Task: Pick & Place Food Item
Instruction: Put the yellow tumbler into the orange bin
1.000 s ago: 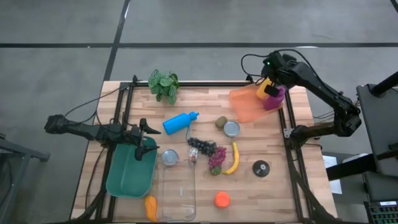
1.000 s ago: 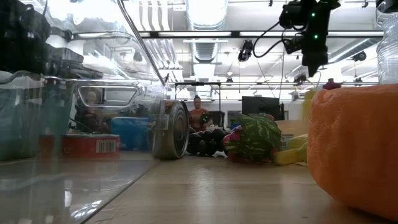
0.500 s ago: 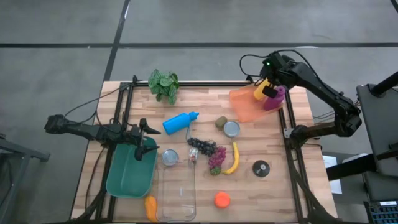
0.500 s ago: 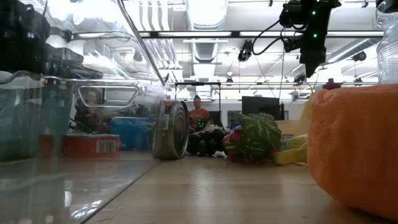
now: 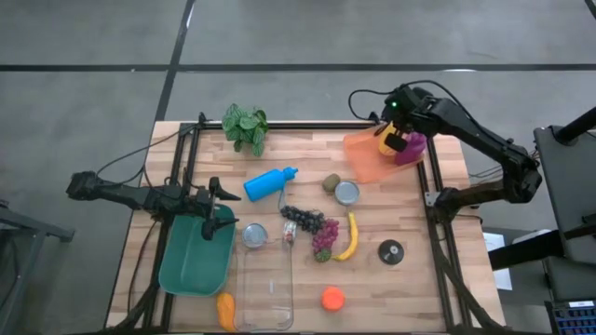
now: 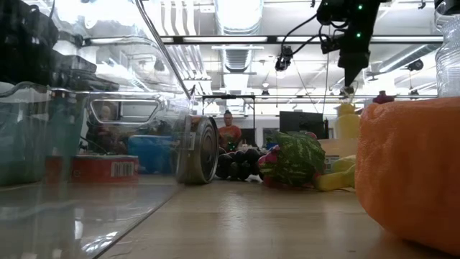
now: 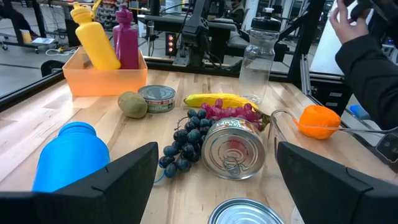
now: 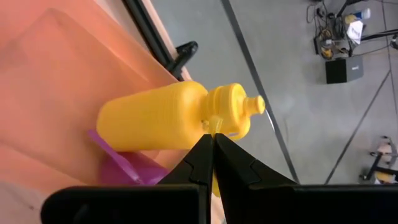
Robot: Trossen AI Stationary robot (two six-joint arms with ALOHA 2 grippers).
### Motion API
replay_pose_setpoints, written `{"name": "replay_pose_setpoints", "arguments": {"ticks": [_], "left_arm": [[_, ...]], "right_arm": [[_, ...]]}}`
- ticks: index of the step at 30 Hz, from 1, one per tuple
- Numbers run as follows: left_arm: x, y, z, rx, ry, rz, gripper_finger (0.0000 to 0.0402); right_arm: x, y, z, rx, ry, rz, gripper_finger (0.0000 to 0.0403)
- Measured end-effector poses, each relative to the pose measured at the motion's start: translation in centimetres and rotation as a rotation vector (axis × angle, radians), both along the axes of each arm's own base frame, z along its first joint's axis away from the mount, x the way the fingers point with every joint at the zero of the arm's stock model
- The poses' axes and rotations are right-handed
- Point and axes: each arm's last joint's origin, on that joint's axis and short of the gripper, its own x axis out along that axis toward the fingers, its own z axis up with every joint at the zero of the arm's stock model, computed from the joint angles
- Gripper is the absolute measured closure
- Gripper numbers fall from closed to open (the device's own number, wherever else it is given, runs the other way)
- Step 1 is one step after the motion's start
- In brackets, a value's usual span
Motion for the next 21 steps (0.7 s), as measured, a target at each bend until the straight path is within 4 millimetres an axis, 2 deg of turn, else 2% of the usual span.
{"name": "replay_pose_setpoints", "arguments": {"ticks": [21], "left_arm": [[0.0, 0.0, 0.0, 0.000, 0.000, 0.000, 0.0066]], "right_arm": [[2.0, 3.7, -0.3, 0.039, -0.076, -0.035, 0.0392]]}}
